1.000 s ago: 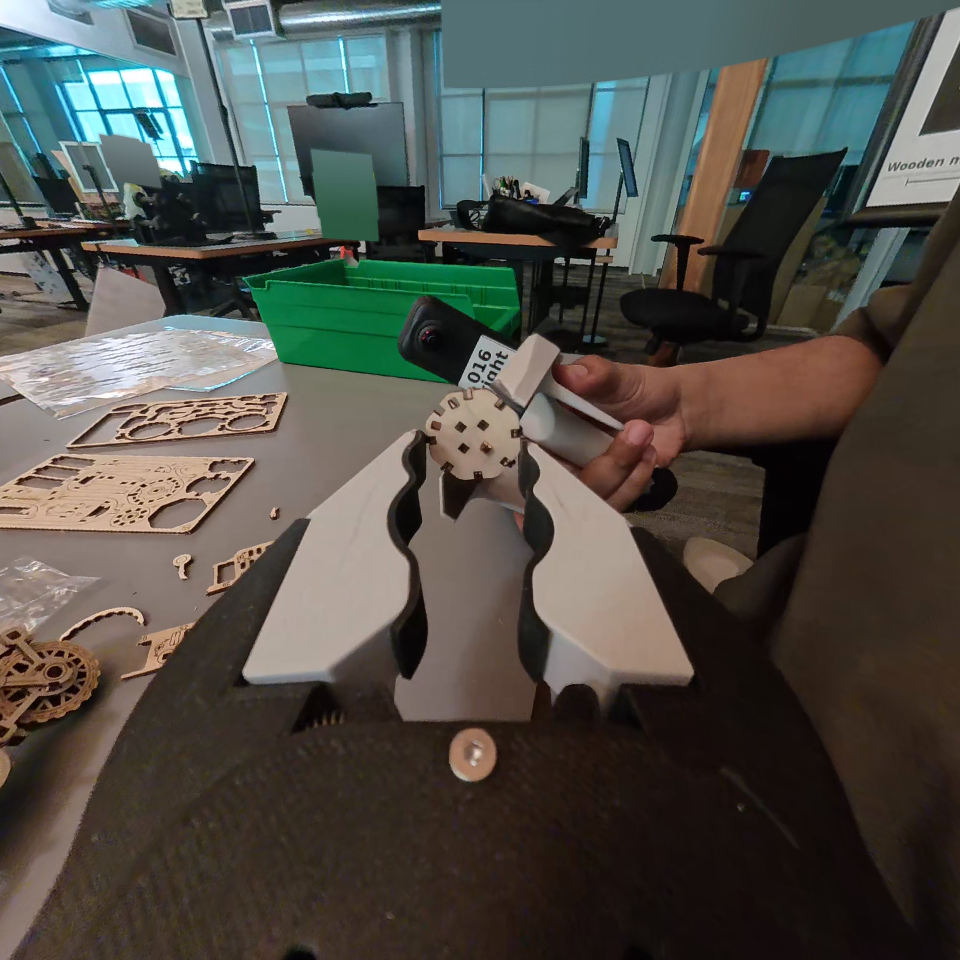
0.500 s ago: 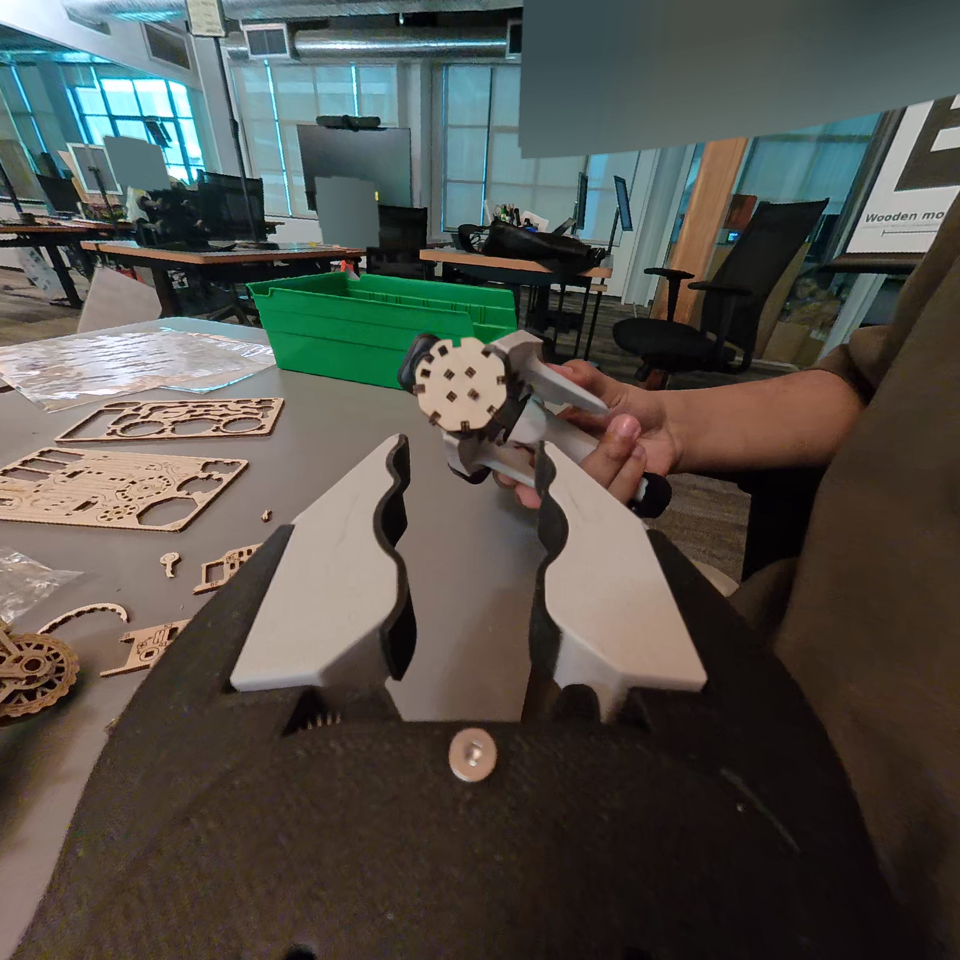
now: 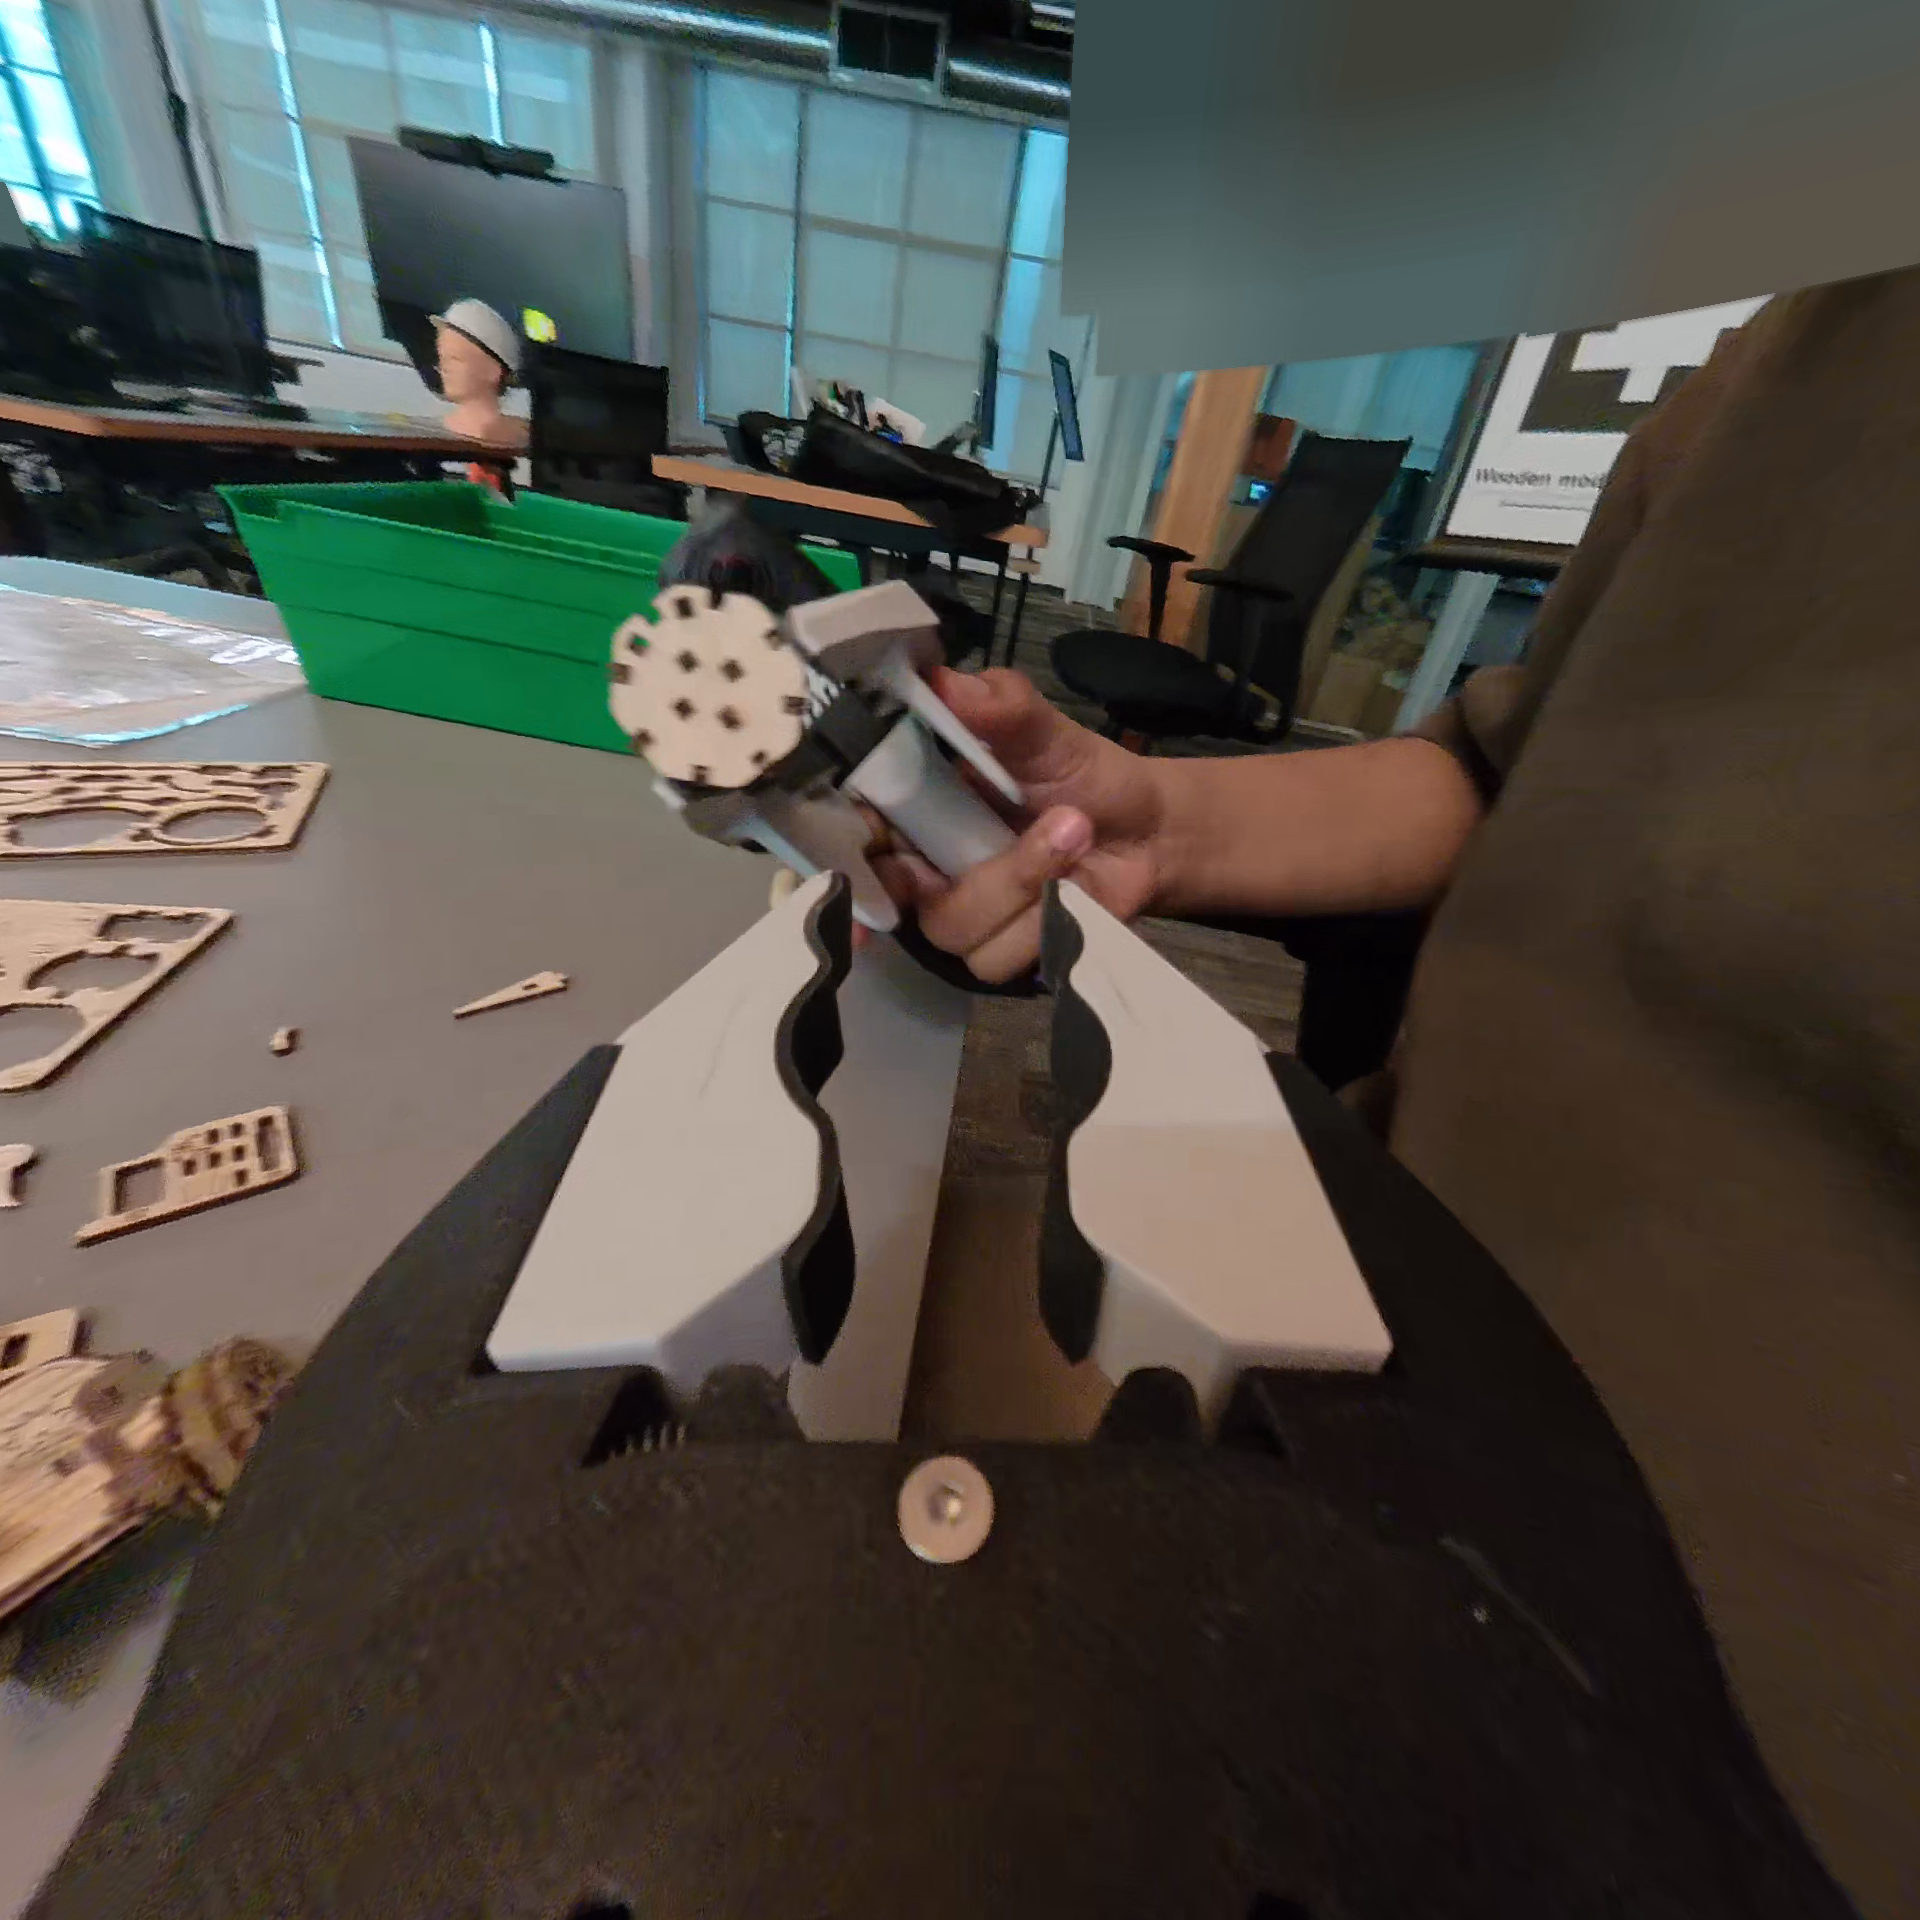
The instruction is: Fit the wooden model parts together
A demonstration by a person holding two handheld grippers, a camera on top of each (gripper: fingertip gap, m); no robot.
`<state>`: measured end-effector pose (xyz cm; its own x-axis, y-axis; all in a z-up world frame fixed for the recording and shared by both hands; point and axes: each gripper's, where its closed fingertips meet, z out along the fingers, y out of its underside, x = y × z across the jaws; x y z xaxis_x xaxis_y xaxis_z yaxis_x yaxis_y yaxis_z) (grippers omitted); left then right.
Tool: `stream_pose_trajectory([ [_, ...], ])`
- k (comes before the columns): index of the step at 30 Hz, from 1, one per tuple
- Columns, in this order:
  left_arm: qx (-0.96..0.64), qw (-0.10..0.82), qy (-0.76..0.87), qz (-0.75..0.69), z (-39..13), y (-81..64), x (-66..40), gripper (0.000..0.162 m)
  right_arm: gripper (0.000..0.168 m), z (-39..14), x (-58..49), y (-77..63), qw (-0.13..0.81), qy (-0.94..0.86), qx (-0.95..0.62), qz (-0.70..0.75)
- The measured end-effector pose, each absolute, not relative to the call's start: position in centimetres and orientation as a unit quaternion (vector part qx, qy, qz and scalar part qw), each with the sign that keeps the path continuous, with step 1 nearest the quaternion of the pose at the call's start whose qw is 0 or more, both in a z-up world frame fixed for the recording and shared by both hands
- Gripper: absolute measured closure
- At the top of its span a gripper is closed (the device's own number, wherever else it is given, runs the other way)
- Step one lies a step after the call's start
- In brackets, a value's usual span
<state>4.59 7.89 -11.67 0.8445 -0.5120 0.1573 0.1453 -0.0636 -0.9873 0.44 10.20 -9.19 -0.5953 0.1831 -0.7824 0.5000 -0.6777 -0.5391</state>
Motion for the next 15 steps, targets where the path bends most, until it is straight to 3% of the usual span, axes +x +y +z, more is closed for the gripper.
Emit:
stream_pose_trajectory([
  [1,-0.691,0.666,0.14,-0.242,-11.9,7.9,5.0,0.128,0.138,-9.4,0.3,10.4,0.069,0.406,0.446,-0.794],
  [5,-0.708,0.649,0.158,-0.228,-13.0,8.2,5.7,0.128,0.139,-10.3,-0.4,11.3,-0.001,0.436,0.471,-0.767],
  [10,-0.719,0.643,0.138,-0.225,-13.5,8.7,5.1,0.129,0.139,-10.5,-0.9,11.6,0.009,0.424,0.477,-0.77],
  [15,-0.719,0.643,0.116,-0.237,-13.4,8.7,4.5,0.129,0.139,-10.6,-1.1,12.6,-0.039,0.438,0.486,-0.755],
])
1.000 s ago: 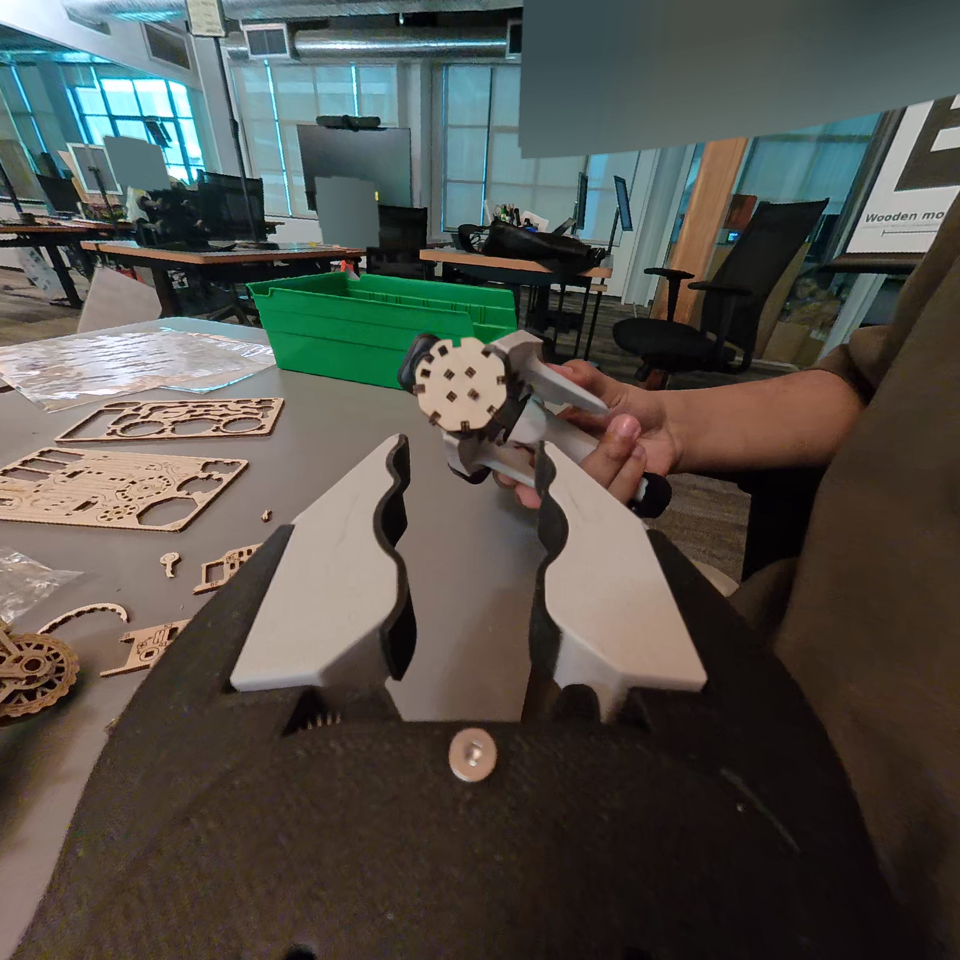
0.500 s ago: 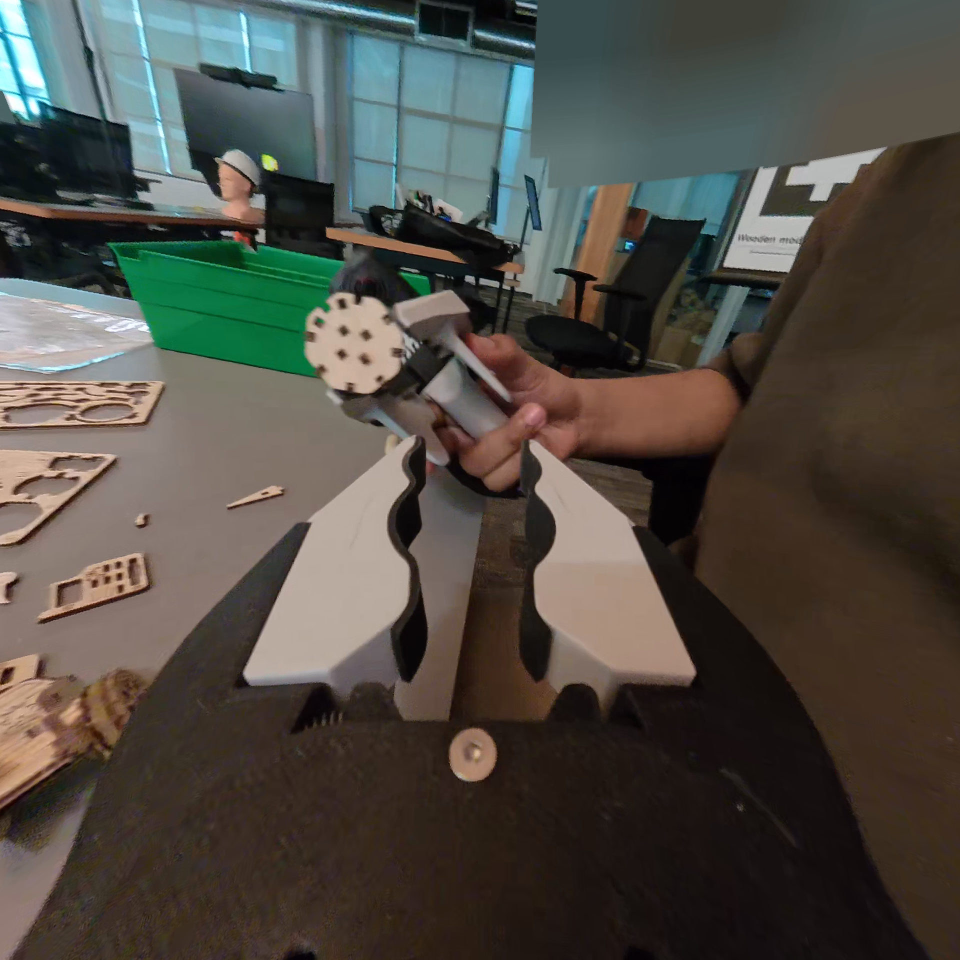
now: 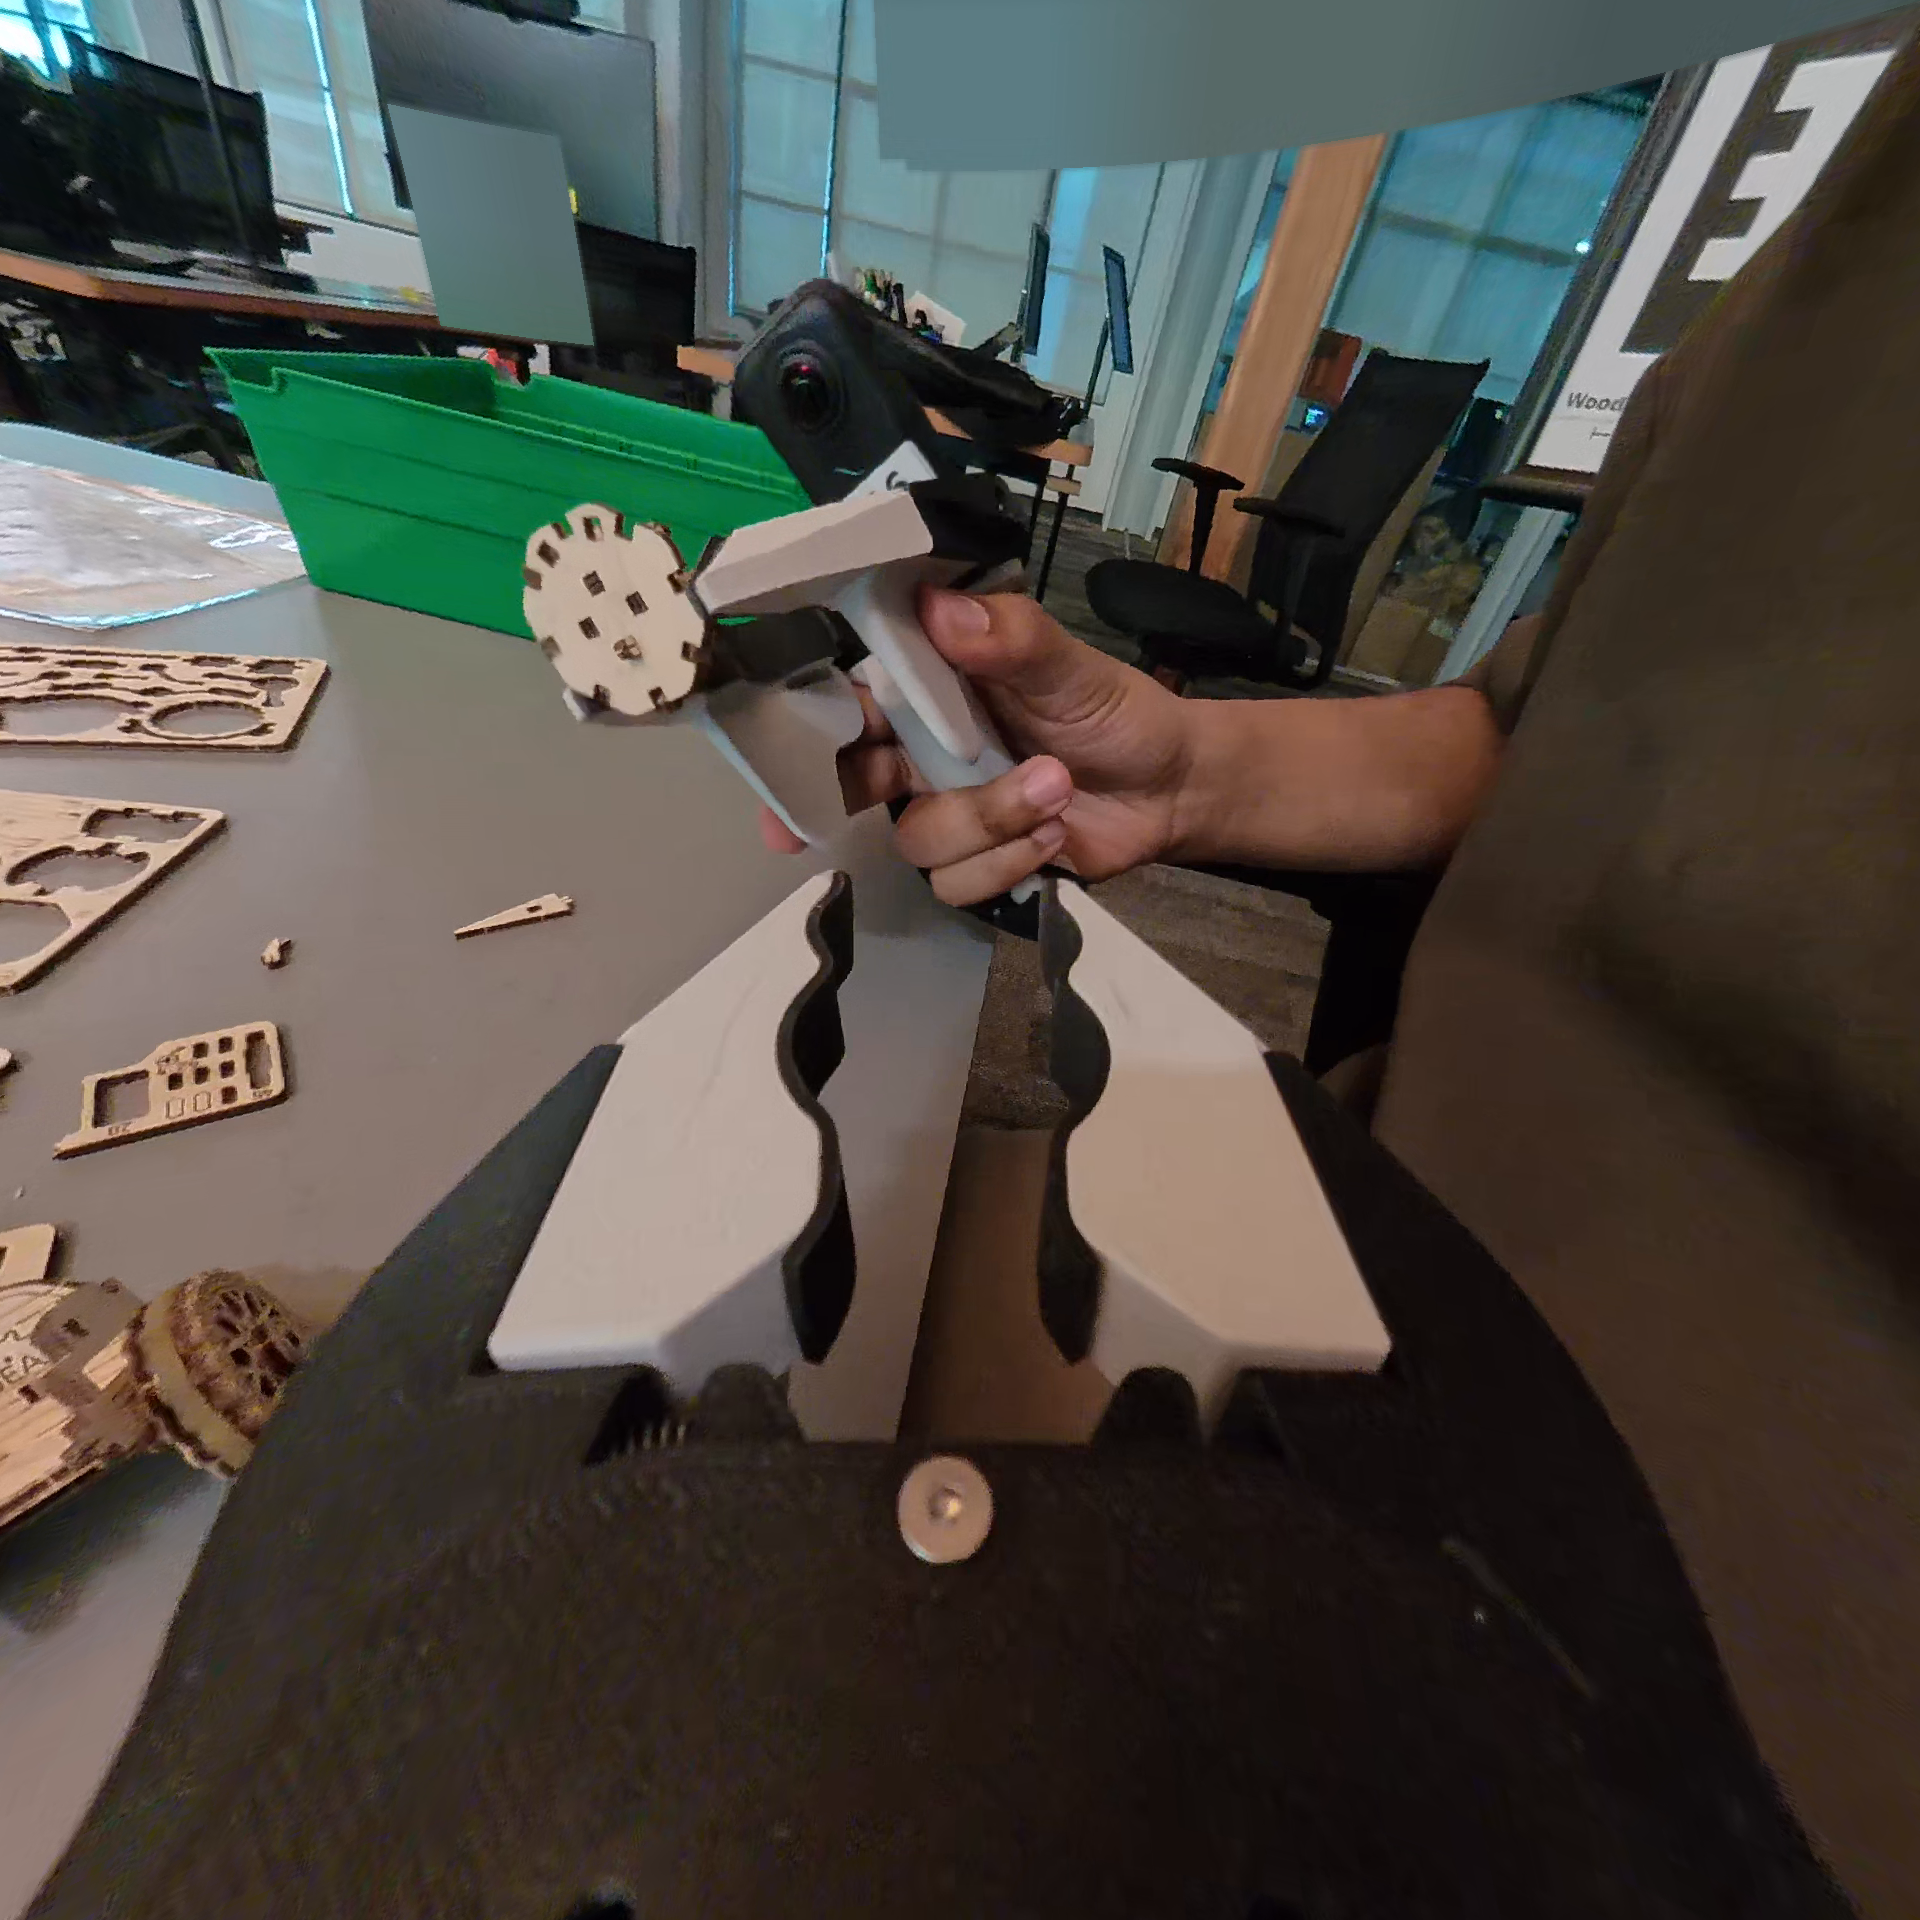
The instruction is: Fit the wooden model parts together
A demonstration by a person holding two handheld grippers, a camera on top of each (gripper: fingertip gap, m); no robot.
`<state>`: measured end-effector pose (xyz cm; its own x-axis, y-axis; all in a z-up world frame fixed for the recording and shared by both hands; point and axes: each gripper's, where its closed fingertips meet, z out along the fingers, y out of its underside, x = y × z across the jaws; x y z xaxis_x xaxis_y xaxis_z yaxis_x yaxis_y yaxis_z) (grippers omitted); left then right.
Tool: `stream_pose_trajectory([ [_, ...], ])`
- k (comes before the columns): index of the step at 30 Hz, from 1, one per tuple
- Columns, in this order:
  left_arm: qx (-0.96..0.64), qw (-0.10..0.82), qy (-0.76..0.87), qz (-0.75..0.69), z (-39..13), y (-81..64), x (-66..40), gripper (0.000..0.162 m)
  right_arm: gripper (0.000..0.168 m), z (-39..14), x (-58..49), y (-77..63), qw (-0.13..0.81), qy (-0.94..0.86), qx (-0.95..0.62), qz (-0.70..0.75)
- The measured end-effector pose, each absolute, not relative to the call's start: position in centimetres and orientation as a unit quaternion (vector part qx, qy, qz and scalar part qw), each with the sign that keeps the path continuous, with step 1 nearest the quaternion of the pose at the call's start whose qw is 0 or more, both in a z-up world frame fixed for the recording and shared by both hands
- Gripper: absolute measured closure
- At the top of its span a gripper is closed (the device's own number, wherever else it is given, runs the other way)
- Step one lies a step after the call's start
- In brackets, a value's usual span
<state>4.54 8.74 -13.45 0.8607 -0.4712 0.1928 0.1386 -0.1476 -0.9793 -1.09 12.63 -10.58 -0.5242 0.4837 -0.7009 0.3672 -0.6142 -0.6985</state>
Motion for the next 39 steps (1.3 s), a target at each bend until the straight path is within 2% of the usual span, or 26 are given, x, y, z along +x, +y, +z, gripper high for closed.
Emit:
stream_pose_trajectory([
  [10,-0.72,0.644,0.074,-0.249,-13.3,8.7,3.3,0.128,0.139,-10.9,-1.9,12.8,0.021,-0.436,-0.487,0.756],
  [18,-0.706,0.661,0.009,-0.255,-12.6,7.9,1.2,0.128,0.139,-11.7,-2.7,10.9,0.047,-0.506,-0.473,0.72],
  [23,-0.696,0.677,-0.04,-0.234,-12.2,6.7,-1.1,0.127,0.139,-11.1,-3.1,8.2,-0.02,-0.504,-0.442,0.742],
  [29,-0.66,0.696,-0.107,-0.261,-11.3,4.8,-3.0,0.123,0.138,-11.2,-3.7,5.8,-0.046,-0.539,-0.41,0.734],
  [35,-0.648,0.707,-0.112,-0.259,-10.9,3.7,-2.7,0.118,0.138,-11.6,-3.4,3.0,-0.071,-0.587,-0.372,0.716],
  [39,-0.649,0.698,-0.098,-0.288,-11.0,3.7,-1.8,0.114,0.138,-11.8,-2.4,1.7,-0.12,-0.594,-0.356,0.711],
])
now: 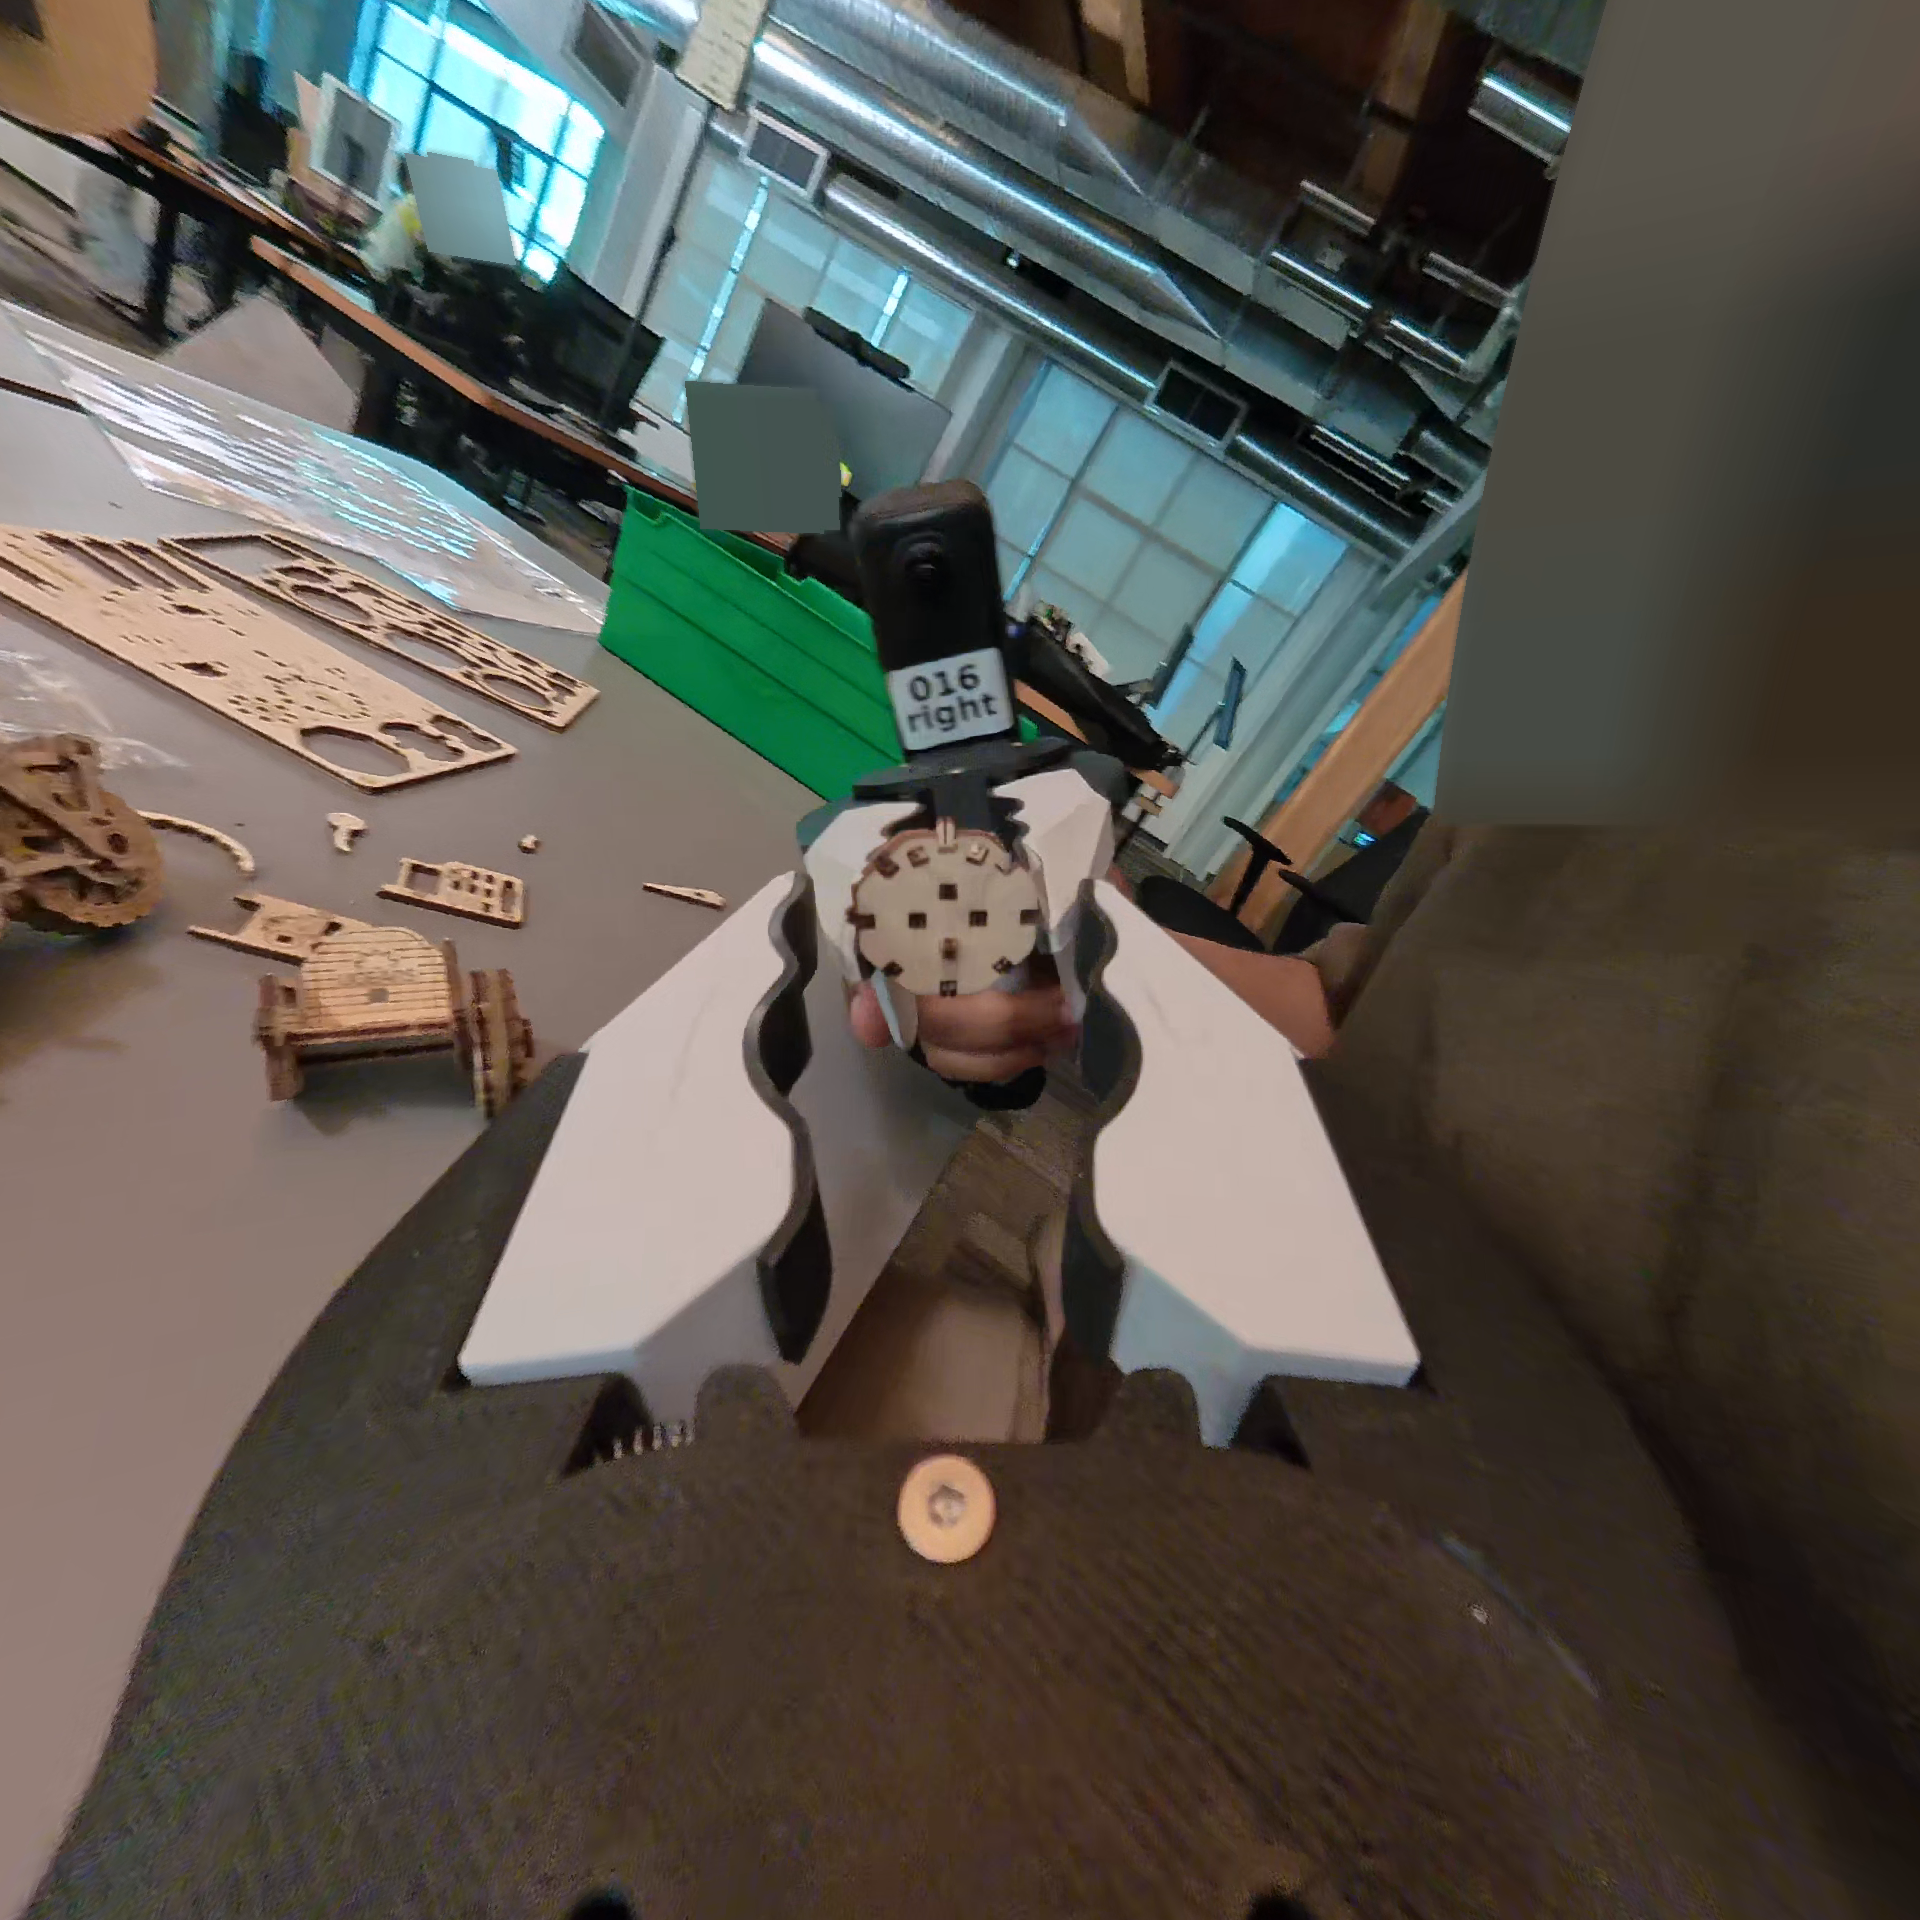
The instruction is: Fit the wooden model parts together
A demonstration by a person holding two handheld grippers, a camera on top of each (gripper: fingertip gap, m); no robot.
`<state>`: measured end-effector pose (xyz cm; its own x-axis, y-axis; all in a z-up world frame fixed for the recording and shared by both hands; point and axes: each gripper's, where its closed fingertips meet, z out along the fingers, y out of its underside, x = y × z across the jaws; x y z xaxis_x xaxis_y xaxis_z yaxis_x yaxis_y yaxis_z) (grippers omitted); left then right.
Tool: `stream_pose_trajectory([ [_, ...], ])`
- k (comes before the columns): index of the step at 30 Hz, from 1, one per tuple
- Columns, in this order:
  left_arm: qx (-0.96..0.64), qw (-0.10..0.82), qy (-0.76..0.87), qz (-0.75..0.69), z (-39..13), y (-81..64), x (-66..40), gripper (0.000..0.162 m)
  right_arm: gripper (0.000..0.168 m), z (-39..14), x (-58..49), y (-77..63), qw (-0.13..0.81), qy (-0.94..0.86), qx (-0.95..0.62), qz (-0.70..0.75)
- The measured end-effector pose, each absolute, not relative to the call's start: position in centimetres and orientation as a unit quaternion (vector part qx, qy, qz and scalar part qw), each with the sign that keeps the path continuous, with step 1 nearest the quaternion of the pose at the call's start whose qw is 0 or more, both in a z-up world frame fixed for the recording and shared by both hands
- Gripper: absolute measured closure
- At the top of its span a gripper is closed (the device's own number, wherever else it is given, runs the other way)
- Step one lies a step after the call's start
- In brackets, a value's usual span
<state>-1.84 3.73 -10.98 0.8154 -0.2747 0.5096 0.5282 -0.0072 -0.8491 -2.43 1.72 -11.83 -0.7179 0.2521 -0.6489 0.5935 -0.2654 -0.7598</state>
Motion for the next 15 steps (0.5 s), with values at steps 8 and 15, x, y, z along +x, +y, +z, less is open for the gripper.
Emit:
stream_pose_trajectory([
  [8,-0.644,0.694,-0.059,-0.317,-10.4,4.3,-0.3,0.119,0.138,-10.8,-1.6,2.5,0.263,0.49,0.378,-0.74],
  [15,-0.656,0.693,-0.018,-0.301,-10.4,5.7,0.6,0.128,0.138,-10.1,-0.5,4.0,0.306,0.428,0.389,-0.756],
])
